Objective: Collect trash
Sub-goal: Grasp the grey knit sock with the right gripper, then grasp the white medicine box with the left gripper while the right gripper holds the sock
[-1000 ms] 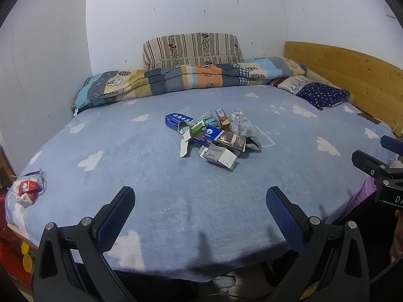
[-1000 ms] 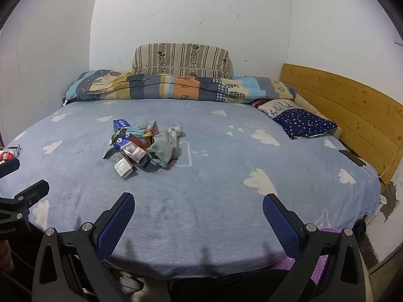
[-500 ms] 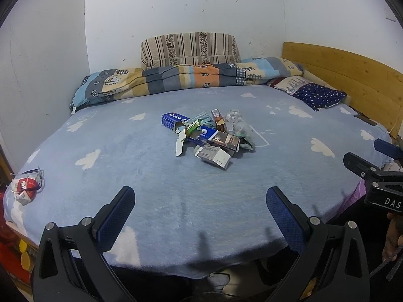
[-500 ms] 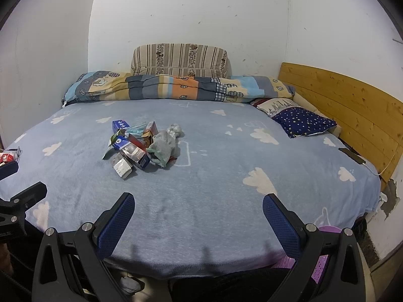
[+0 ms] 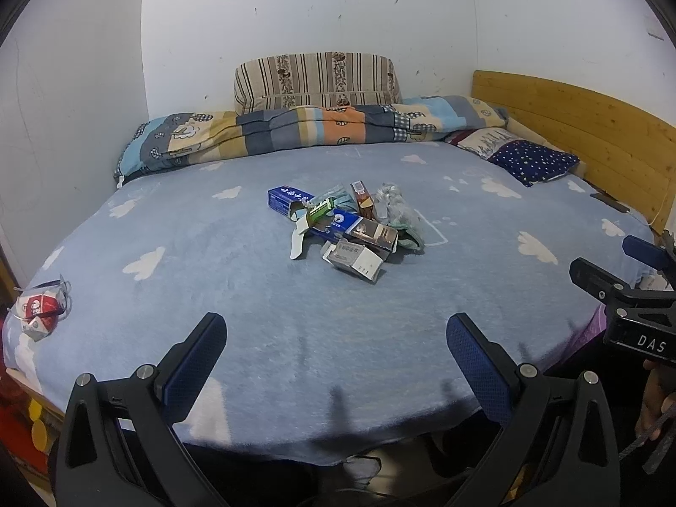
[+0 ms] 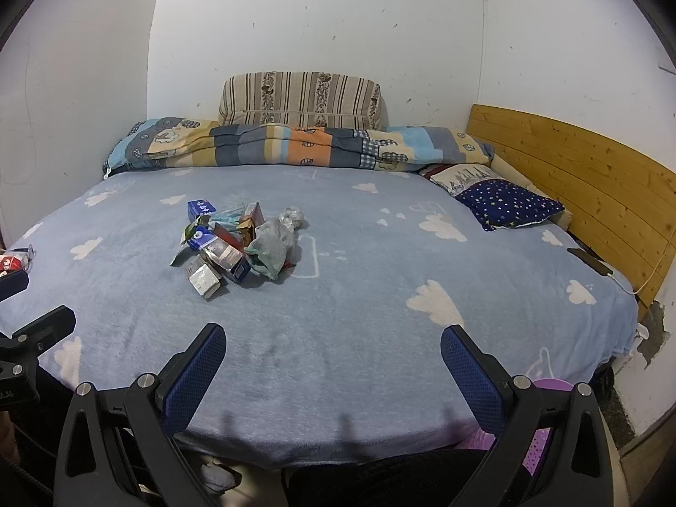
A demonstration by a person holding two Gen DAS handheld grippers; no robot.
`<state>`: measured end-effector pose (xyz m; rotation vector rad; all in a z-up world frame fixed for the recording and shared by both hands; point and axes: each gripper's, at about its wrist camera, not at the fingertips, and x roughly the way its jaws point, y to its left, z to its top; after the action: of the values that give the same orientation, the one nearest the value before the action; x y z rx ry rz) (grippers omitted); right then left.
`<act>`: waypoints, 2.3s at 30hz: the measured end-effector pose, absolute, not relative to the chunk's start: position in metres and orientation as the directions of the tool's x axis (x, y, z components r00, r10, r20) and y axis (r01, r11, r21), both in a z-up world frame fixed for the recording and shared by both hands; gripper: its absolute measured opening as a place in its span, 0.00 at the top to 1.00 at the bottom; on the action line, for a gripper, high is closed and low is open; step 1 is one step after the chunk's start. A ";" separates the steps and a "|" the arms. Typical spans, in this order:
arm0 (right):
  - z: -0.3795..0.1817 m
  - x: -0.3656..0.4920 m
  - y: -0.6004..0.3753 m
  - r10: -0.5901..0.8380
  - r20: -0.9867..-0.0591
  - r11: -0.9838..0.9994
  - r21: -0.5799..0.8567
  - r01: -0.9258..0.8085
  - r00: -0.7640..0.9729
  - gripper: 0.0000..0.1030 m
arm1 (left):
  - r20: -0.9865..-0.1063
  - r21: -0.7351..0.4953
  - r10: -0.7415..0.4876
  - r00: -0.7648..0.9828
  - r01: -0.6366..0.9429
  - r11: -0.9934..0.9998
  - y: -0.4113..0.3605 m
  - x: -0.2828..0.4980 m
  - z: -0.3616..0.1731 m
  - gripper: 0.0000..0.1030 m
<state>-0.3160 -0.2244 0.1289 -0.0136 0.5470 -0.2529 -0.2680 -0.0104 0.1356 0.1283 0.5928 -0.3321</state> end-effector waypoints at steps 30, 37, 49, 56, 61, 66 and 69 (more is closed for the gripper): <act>0.099 -0.107 -0.262 0.236 -0.747 0.885 0.429 0.180 0.621 0.11 | -0.740 -0.236 -0.348 0.575 0.264 0.935 0.005 -0.133 0.097 0.20; 0.058 -0.020 -0.271 0.244 -0.790 0.854 0.450 0.261 0.563 0.27 | -0.760 -0.292 -0.376 0.530 0.238 0.926 0.008 -0.115 0.086 0.20; 0.078 -0.040 -0.281 0.274 -0.735 0.852 0.485 0.199 0.620 0.82 | -0.803 -0.327 -0.381 0.458 0.197 0.924 -0.034 -0.058 0.074 0.20; 0.115 -0.067 -0.281 0.205 -0.664 0.878 0.449 0.165 0.719 0.82 | -0.839 -0.329 -0.370 0.399 0.171 0.929 -0.055 -0.028 0.050 0.30; 0.120 -0.071 -0.278 0.227 -0.645 0.869 0.472 0.146 0.730 0.82 | -0.842 -0.365 -0.408 0.353 0.184 0.912 -0.063 -0.018 0.032 0.40; 0.120 -0.071 -0.269 0.245 -0.641 0.873 0.472 0.122 0.727 0.82 | -0.820 -0.406 -0.457 0.345 0.212 0.889 -0.059 -0.019 0.029 0.48; 0.119 -0.072 -0.266 0.247 -0.639 0.873 0.473 0.119 0.728 0.82 | -0.817 -0.422 -0.465 0.342 0.196 0.885 -0.054 -0.023 0.028 0.49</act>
<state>-0.0718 -0.2665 0.1195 0.5170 0.7606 0.0745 -0.0235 -0.0536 0.0284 -0.2687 1.1461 -0.4366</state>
